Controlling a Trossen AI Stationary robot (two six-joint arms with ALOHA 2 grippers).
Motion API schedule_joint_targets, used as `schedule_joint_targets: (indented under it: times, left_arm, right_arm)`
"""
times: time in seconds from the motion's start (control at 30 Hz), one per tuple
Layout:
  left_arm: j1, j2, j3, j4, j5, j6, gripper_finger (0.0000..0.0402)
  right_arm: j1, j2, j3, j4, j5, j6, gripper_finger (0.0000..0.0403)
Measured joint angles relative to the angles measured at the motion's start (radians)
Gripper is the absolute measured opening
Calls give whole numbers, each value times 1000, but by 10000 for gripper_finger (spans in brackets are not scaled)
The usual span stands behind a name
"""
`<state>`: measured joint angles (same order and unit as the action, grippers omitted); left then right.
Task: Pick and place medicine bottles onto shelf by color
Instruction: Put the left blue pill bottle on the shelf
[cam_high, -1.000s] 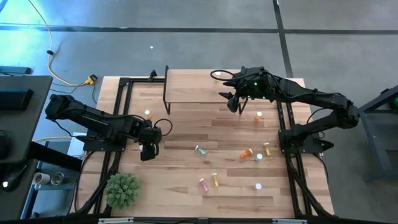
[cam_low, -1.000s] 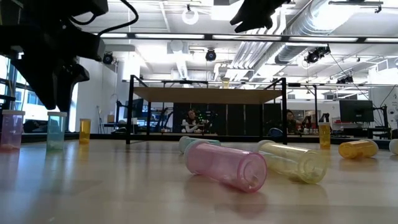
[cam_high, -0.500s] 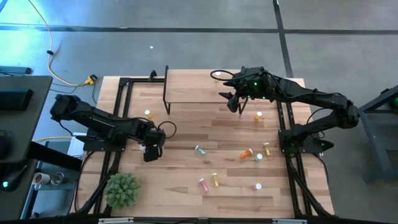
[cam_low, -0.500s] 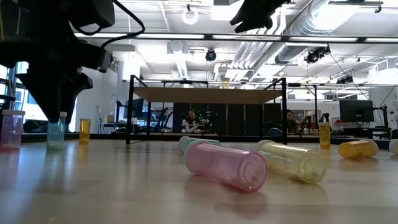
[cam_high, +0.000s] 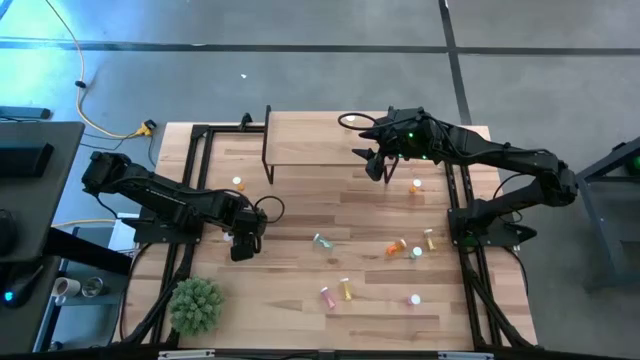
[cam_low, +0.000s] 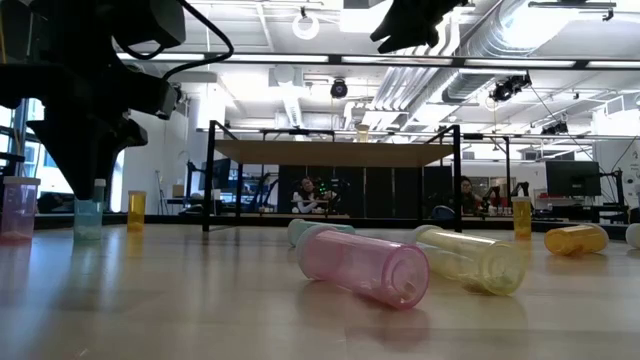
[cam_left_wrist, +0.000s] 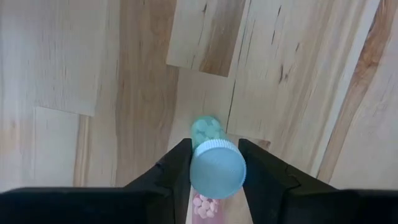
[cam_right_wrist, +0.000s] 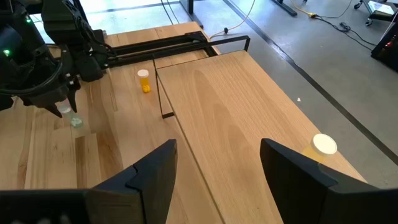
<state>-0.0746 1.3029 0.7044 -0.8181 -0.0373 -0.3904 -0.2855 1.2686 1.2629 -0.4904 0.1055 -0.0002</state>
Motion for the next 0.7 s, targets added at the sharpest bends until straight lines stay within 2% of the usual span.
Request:
schedule_joint_targets:
  times: [0.2, 0.33, 0.53, 0.7]
  left_arm:
    - [0, 0, 2, -2, 0, 1, 113]
    - [6, 0, 50, -27, 0, 40, 112]
    - [55, 0, 198, -133, -7, 132, 111]
    - [141, 0, 358, -255, -50, 244, 113]
  right_arm:
    - [0, 0, 0, 0, 0, 0, 222]
    - [0, 0, 0, 0, 0, 0, 222]
    - [0, 0, 0, 0, 0, 0, 222]
    - [0, 0, 0, 1, 0, 3, 222]
